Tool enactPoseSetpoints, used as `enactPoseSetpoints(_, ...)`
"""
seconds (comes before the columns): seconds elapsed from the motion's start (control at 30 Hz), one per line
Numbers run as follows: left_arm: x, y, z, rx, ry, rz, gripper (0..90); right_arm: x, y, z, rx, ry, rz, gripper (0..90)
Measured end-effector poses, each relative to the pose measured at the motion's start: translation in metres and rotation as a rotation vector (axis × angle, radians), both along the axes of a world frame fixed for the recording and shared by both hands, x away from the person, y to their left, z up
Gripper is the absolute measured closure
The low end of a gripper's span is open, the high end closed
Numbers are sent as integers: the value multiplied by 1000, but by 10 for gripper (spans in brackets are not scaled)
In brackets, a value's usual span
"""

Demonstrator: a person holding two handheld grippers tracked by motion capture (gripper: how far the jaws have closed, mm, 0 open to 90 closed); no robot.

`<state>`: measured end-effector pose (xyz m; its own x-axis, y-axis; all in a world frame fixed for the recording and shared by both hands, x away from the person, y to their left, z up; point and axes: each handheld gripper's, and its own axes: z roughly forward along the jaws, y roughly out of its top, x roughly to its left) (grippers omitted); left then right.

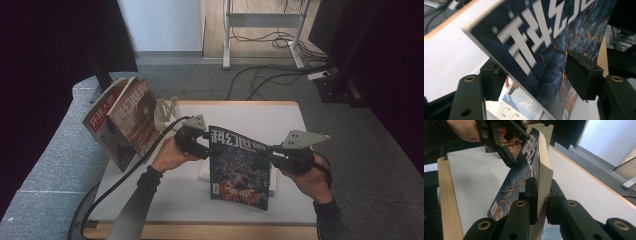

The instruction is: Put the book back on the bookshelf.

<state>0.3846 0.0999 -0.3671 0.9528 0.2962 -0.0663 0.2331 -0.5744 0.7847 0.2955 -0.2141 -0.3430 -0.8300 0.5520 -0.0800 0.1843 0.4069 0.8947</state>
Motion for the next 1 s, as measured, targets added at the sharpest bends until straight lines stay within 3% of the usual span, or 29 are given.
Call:
enactPoseSetpoints(0.13, -7, 4, 10, -40, -26, -12, 490, 0, 0, 0, 12, 4, 9, 809)
enactPoseSetpoints(0.2, -10, 4, 16, -24, -43, -18, 585, 0, 2, 1, 13, 3, 11, 810)
enactPoseSetpoints(0.33, -19, 5, 30, 10, -60, -75, 749, 0, 4, 4, 5, 2, 10, 810)
enactPoseSetpoints(0.53, -30, 4, 50, 48, -103, -84, 783, 0, 3, 11, 25, -10, 5, 808)
enactPoseSetpoints(0.7, -35, 4, 64, 44, -126, -85, 790, 2, 2, 20, 47, -29, -17, 803)
enactPoseSetpoints(1.0, -36, 7, 81, 8, -121, -80, 816, 6, 1, 32, 72, -54, -46, 801)
